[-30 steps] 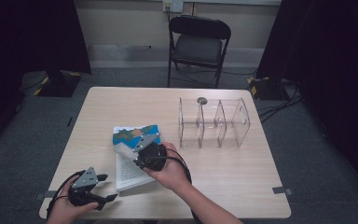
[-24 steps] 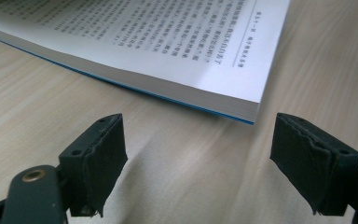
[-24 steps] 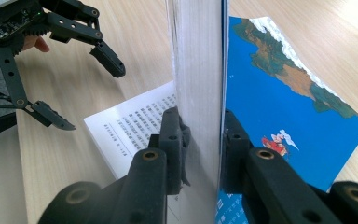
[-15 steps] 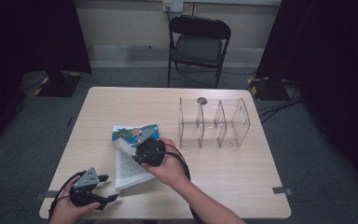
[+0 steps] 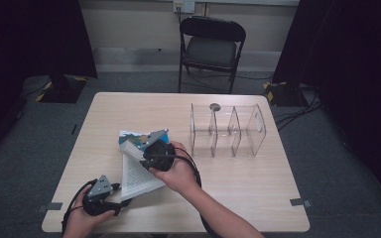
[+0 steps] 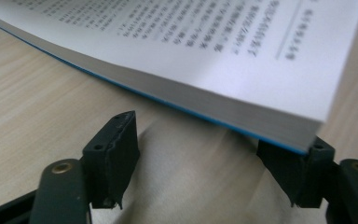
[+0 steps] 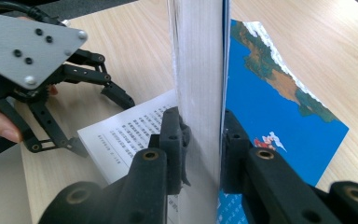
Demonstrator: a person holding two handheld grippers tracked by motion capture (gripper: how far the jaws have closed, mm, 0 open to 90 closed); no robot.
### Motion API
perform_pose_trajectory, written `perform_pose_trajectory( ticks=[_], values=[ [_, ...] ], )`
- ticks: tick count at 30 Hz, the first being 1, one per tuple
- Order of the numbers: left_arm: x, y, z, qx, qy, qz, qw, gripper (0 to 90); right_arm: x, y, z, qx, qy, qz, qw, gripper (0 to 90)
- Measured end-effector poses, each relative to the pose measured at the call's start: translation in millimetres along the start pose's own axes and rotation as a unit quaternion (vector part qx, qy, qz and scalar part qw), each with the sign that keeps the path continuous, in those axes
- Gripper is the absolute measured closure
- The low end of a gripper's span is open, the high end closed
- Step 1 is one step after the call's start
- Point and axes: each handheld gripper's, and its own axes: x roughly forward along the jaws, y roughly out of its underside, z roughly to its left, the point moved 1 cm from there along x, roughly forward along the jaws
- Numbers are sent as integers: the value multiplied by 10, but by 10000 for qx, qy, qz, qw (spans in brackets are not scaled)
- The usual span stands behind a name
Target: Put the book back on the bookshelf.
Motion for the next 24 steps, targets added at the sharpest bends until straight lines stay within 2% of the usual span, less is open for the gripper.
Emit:
perform_pose_trajectory(
  ticks=[1,2,3,4,6,9,12,14,15,16,18,19,21,22,24],
  values=[
    [3,-3,-11,-98,26,-23,9999,314,1,-2,7,48,-15,22,10000,756],
    [3,-9,1,-40,12,-77,10000,385,5,-2,11,18,-16,11,10000,756],
    [4,-14,-4,-101,-78,-69,9999,389,3,-2,19,-12,-19,44,10000,755],
    [3,-10,1,-130,-65,-76,9999,357,5,-7,17,13,-38,50,10000,756],
    [9,-4,6,-220,-61,-118,9997,350,-10,-29,-7,-9,-42,6,10000,756],
    [-7,-9,13,-217,-72,-110,9997,344,-19,-34,0,-40,-8,51,10000,755],
    [-20,-9,19,-68,-75,-63,9999,390,-11,-17,15,-53,-4,67,10000,756],
    [-23,-10,11,-83,-75,-42,9999,401,-17,-21,13,-14,10,36,10000,756],
    [0,-5,-10,-196,23,-125,9997,408,-23,-31,13,-25,6,48,10000,755],
    [0,-8,-10,-128,2,-113,9999,412,-27,-36,15,-32,24,70,10000,756],
    [0,-9,-14,-123,19,-110,9999,432,-30,-39,12,-54,33,89,9999,756],
    [-7,-13,-22,-124,80,-121,9998,449,-36,-41,-3,19,10,57,10000,756],
    [1,-11,-25,11,127,-108,9999,473,-50,-65,-11,55,72,43,9999,756],
    [12,-11,-43,-102,181,-148,9997,463,-58,-79,-7,-17,104,59,9999,756],
    [13,-17,-41,-40,156,-135,9998,430,-62,-92,-13,-14,122,117,9999,756]
  ],
)
